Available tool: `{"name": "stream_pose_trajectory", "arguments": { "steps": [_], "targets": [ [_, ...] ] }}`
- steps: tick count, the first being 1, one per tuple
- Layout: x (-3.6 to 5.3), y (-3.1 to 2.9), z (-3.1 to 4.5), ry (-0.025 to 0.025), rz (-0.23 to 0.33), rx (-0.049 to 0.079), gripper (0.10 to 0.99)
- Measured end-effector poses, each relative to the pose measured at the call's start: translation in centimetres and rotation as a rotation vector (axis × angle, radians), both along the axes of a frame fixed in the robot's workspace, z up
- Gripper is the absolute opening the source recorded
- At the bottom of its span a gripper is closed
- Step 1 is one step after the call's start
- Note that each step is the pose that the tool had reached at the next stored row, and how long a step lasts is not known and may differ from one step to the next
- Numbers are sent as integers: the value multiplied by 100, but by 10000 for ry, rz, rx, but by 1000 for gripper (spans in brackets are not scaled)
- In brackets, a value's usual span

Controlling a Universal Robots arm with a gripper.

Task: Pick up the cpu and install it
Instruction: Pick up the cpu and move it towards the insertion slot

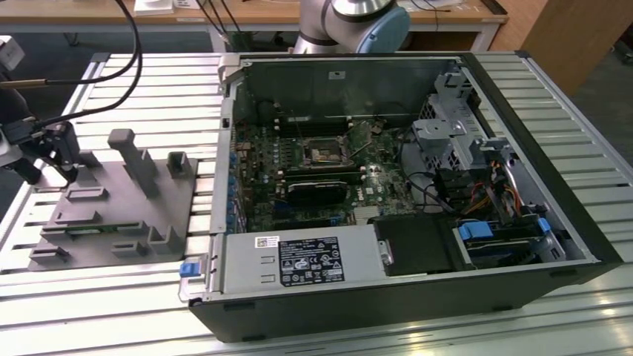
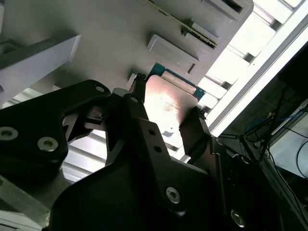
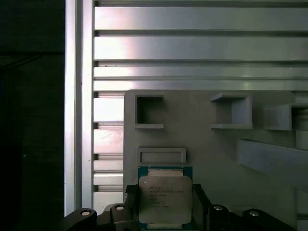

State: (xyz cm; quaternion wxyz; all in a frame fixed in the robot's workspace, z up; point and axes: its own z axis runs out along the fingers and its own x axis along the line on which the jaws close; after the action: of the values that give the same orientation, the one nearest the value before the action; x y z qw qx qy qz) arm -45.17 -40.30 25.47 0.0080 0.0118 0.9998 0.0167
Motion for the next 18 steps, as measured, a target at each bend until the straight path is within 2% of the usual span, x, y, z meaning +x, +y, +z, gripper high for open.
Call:
{"name": "stream_pose_trajectory", "arguments": {
  "steps": [18],
  "targets": [
    [0, 0, 64, 1, 0, 0, 537]
  ]
}}
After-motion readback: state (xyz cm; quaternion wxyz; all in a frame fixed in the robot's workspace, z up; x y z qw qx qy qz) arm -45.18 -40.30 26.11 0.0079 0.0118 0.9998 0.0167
